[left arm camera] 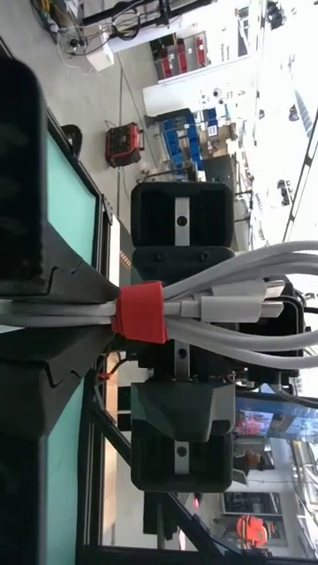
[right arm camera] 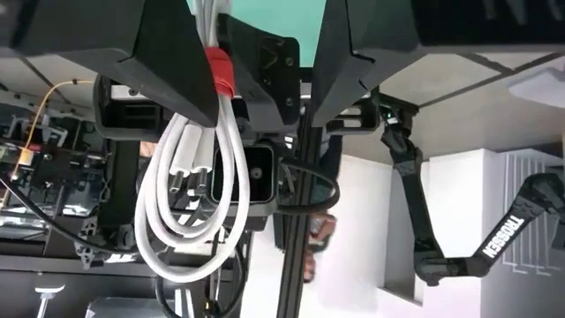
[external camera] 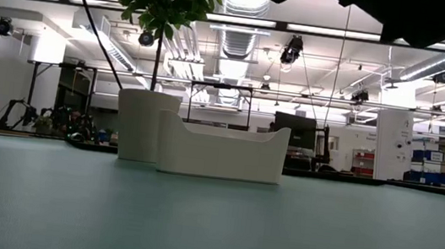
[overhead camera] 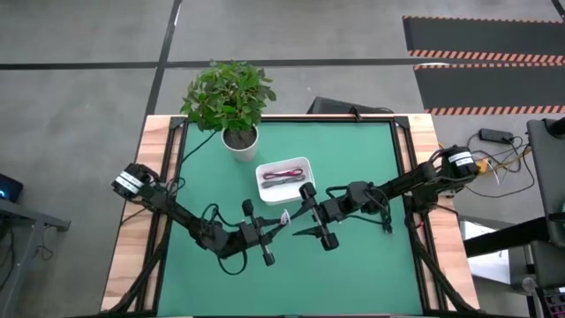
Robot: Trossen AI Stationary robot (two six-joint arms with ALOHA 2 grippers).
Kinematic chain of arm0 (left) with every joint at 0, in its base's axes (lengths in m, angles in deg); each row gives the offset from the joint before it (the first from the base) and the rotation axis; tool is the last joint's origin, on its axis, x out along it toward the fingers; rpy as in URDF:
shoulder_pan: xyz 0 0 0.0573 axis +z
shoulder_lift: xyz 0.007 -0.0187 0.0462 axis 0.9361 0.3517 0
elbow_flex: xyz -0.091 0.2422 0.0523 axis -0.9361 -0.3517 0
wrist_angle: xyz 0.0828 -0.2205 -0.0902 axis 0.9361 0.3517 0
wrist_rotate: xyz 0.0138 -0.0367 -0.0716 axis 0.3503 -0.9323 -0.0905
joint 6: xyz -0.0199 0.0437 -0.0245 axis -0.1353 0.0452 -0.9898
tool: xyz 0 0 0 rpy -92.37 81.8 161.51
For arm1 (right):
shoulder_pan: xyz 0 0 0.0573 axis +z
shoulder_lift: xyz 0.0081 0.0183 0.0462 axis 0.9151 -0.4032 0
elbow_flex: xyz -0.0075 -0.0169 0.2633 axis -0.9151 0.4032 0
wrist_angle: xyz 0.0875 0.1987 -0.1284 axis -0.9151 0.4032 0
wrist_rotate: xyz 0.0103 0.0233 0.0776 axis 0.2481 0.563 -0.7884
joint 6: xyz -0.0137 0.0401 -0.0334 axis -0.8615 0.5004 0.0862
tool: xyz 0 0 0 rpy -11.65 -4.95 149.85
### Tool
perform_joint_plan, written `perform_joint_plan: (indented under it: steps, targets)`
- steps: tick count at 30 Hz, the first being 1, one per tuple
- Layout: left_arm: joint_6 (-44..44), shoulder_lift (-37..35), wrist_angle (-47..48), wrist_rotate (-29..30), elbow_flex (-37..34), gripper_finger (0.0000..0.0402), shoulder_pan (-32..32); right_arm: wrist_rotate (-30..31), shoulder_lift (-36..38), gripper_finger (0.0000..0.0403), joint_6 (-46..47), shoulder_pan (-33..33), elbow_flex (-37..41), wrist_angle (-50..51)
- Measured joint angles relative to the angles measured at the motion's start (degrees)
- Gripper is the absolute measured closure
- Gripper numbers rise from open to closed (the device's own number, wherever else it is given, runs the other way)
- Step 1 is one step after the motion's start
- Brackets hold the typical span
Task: Pick and place USB-C Cables
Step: Put the white charger cable into the white bin
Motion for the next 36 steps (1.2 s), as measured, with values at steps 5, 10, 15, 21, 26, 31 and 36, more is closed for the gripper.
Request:
perform_joint_plan:
  steps: [5,10,15,21,26,31,36]
  targets:
    - [0.0,0.0,0.2,-0.2,0.0,0.0391,0.1,0.4,1.2,0.0232,-0.9,0.0,0.2,2.0]
    - [0.0,0.0,0.2,-0.1,0.0,0.0391,0.1,1.8,2.9,0.0232,-1.3,0.0,0.4,5.0]
    - [-0.9,0.0,0.1,-0.3,0.0,0.0391,0.1,2.1,5.8,0.0232,-1.4,0.0,0.4,9.8]
    - [-1.3,0.0,-0.3,-0.4,0.0,0.0391,0.0,2.2,10.2,0.0236,-2.6,0.0,0.5,16.7]
    - [-1.3,0.0,-0.5,-0.4,0.0,0.0391,0.0,2.8,14.3,0.0235,-2.5,0.0,0.5,23.3]
    - [-1.3,0.0,-1.0,-0.3,0.0,0.0391,0.0,6.9,17.6,0.0234,-3.0,0.0,0.5,28.9]
    - [-1.3,0.0,-1.5,-0.3,0.0,0.0391,0.1,7.9,17.9,0.0234,-3.1,0.0,0.5,30.0]
